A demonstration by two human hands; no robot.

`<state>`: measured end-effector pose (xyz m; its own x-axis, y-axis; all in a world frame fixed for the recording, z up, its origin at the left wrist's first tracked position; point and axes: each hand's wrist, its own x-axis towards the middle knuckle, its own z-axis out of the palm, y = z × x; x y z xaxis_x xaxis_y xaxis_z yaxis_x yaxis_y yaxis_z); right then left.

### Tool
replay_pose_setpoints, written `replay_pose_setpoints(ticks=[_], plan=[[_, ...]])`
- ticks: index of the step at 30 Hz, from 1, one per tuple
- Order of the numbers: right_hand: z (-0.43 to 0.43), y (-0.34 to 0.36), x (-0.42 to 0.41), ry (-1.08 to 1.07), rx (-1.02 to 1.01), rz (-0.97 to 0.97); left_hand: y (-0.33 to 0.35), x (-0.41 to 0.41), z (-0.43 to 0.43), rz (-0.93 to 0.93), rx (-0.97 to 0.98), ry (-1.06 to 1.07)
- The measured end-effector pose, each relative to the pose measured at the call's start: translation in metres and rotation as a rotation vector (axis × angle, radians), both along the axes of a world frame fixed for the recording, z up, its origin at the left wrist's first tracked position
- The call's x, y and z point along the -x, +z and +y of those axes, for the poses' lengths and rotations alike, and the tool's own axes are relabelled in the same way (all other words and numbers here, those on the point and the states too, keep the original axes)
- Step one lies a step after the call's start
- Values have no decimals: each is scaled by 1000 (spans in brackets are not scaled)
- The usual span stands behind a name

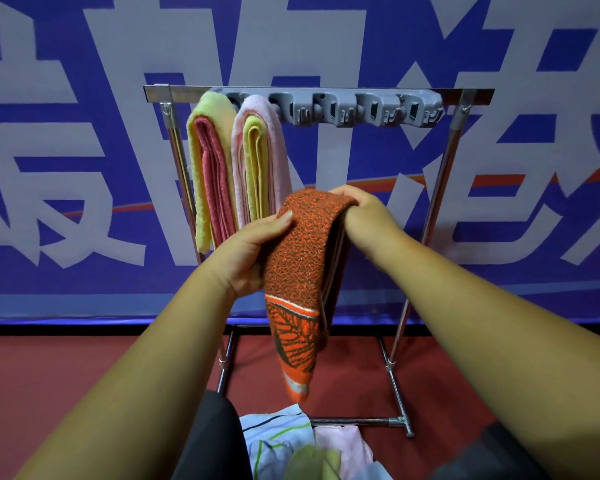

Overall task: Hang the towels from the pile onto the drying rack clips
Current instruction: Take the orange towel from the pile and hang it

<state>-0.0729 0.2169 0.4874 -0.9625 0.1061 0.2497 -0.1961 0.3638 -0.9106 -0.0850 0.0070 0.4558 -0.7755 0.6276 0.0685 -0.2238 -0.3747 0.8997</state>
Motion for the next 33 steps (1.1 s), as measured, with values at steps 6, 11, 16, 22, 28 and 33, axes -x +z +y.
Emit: replay_pose_setpoints(ticks=[6,11,16,22,28,33], plan=[[-5,16,4,-15,208,-1,-35,-1,-9,27,167,-120],[3,25,10,-90,181,19,-42,-3,15,-24,-66,31],[12,37,10,-197,40,33,-42,10,30,-17,171,153],[26,40,21,-366,-180,52,-61,-9,18,-67,239,69],[38,36,29,-524,-340,50,-86,-13,9,-126,68,27],[43,24,22,-565,-315,39,-89,-12,11,-325,11,114]])
